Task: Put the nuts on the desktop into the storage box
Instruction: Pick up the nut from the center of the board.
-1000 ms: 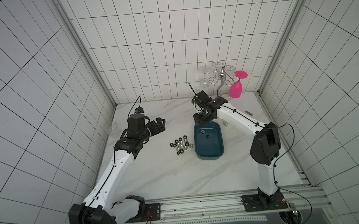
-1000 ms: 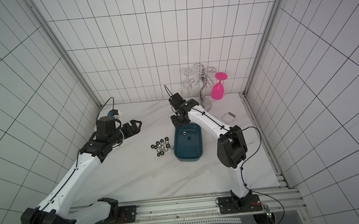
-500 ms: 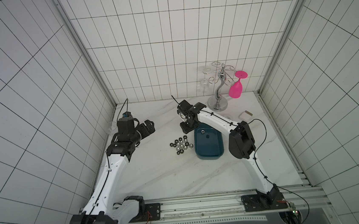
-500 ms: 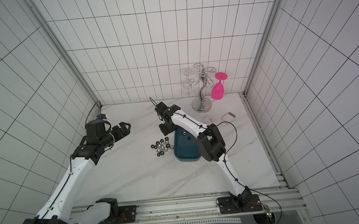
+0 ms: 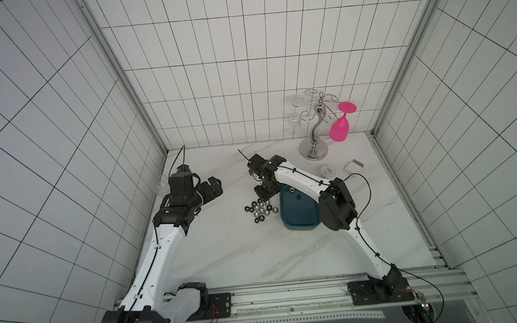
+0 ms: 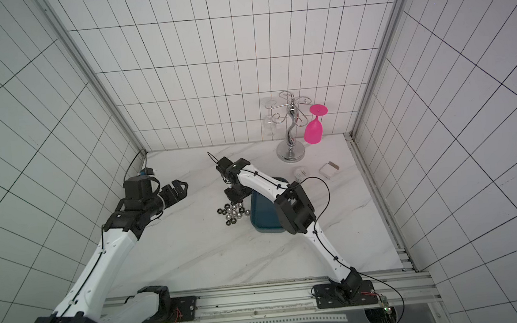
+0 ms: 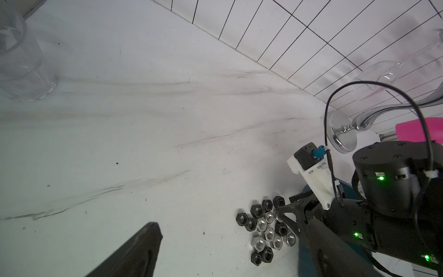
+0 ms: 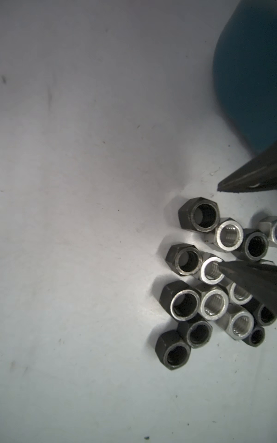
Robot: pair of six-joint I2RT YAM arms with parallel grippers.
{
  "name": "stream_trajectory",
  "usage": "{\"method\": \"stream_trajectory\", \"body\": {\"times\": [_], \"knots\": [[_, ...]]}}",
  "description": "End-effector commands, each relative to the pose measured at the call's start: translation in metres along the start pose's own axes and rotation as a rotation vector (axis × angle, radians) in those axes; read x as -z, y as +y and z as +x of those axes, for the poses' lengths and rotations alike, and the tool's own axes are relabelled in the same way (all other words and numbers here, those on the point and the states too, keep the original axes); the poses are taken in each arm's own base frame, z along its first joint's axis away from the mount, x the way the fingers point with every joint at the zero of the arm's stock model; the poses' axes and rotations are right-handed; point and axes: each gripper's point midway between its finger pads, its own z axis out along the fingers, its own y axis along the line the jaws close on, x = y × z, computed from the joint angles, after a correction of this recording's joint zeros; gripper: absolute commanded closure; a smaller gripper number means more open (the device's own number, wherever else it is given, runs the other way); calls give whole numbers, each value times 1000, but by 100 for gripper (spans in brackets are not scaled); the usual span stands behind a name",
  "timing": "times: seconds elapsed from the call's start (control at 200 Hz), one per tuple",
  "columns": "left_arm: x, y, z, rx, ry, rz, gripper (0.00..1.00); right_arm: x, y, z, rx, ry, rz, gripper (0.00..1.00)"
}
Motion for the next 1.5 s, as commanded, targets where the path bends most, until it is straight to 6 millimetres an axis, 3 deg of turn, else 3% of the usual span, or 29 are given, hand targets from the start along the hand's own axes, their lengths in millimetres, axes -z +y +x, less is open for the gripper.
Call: {"method": "stream_trajectory", "body": {"times": [0.0, 0.6, 0.8, 0.96, 1.104, 1.199, 1.324, 1.499], "knots": [[5, 2, -1, -14, -11, 1, 2, -11, -4, 9, 18, 46, 38, 51], [6, 7, 0, -14, -8, -7, 2, -29, -5, 8, 9, 64, 28, 55], [6, 7, -1, -13, -8, -7, 1, -28, -4, 6, 6, 56, 19, 73], [6, 3, -4, -7, -8, 6, 1, 6, 1, -16, 5, -53, -6, 79], [7, -6, -7, 0, -4, 43, 2, 64, -1, -39, -28, -196, -30, 80], [8, -13, -9, 5, -1, 75, 2, 100, -9, -43, -61, -262, -47, 80], [8, -28, -4, -9, 5, 114, 2, 131, -30, -27, -126, -288, -60, 79], [-2, -58, 12, -86, 39, 165, 2, 138, -76, 20, -234, -254, -16, 79]]}}
